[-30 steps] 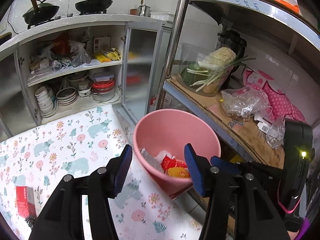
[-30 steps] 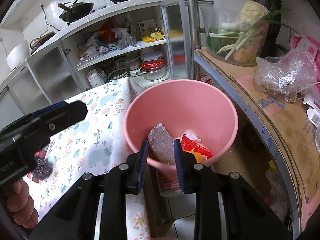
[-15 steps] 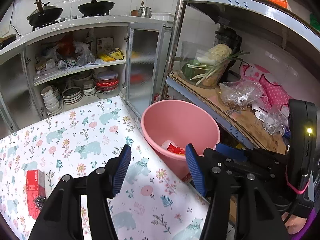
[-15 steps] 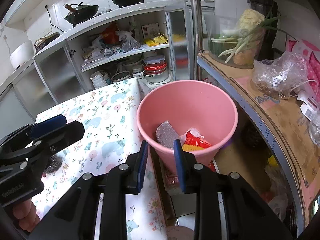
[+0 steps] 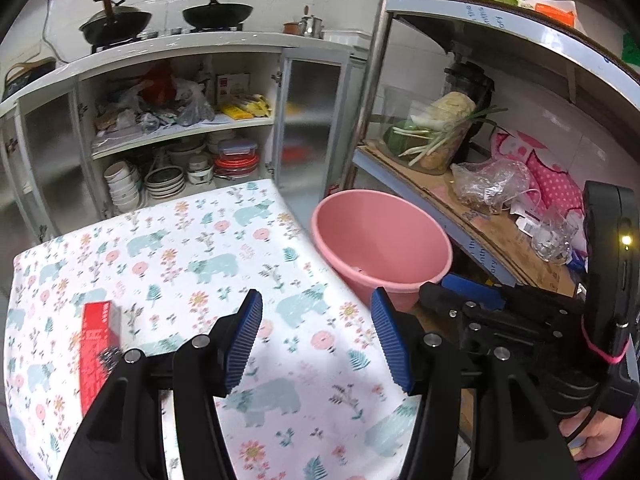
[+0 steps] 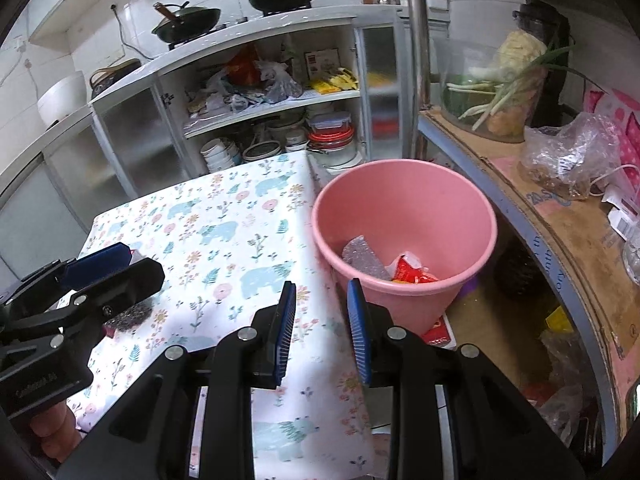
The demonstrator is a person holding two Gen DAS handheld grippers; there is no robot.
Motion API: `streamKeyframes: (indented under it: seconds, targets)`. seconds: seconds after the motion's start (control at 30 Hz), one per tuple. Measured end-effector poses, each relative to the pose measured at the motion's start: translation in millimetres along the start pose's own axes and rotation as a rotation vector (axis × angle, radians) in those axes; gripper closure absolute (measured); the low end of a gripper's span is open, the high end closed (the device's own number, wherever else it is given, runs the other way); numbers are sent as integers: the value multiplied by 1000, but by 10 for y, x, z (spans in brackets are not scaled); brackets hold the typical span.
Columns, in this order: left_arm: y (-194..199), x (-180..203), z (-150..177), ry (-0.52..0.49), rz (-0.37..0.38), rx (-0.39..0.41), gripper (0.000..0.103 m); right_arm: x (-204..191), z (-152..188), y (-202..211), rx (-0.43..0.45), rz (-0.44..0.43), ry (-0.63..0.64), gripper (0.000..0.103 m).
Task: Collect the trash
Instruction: 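Move both open tools back over the table trash, then grasp the red box with the left tool while the right tool grasps the steel wool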
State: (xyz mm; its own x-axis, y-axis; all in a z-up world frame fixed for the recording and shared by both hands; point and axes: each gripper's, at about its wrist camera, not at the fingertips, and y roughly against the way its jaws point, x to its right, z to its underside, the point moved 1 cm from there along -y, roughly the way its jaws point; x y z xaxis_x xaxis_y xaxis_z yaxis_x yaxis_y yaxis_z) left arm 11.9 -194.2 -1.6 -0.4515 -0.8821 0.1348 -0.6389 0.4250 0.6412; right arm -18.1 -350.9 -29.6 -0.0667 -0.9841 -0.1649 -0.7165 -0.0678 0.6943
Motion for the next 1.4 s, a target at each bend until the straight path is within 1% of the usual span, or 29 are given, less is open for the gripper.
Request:
streamKeyframes:
  seconds: [0.13,0.2,0.3,0.37,0.53,0.67,0.77,0.83,0.93,0.97,1.0,1.07,1.13,1.2,1.27,1.3,1.4]
  targets:
    - [57,-171,76,21,-44,-10,47,-126,18,-49,-9,-39,24,76]
    - [104,-265,107,26,-65,-12,47,-207,24,-91,-18,-79,36,76]
    - [240,-508,155,50,-97,-7,47,-357,52,-172,-32,-136,62,76]
    - [364,-748,203,77,-133,3,47,-486,78,-235,-48,-184,84,76]
    - [650,-1440,374,195,-228,19,47,-761,111,-390,-84,-261,137,76]
    - [773,-1835,549,265,-288,13,47,-1010,135,-547,-132,-344,166,76]
    - [793,-2036,675,308,-303,-6,47,-1254,165,-654,-170,-416,198,76]
    - [776,-2105,743,327,-309,-23,47,-1382,172,-703,-191,-447,214,76]
    - [713,-2131,804,338,-300,-47,47,-1592,140,-741,-218,-505,212,75]
    - [681,-2106,814,334,-297,-53,47,-1691,119,-746,-220,-522,219,72]
    - [637,-2091,826,327,-290,-63,47,-1763,105,-748,-216,-526,229,67]
    - [551,-2050,833,318,-279,-79,47,-1921,86,-781,-203,-510,260,64]
    - [477,-2033,841,313,-273,-95,47,-2000,86,-842,-204,-488,278,63]
    - [447,-2016,852,313,-268,-104,47,-2065,127,-952,-229,-477,279,63]
    - [411,-2009,859,304,-267,-116,47,-2070,153,-1012,-226,-445,293,63]
    - [398,-2009,858,300,-269,-121,47,-2052,171,-1021,-211,-419,311,63]
    - [378,-2014,860,304,-265,-128,47,-1862,151,-972,-169,-384,311,63]
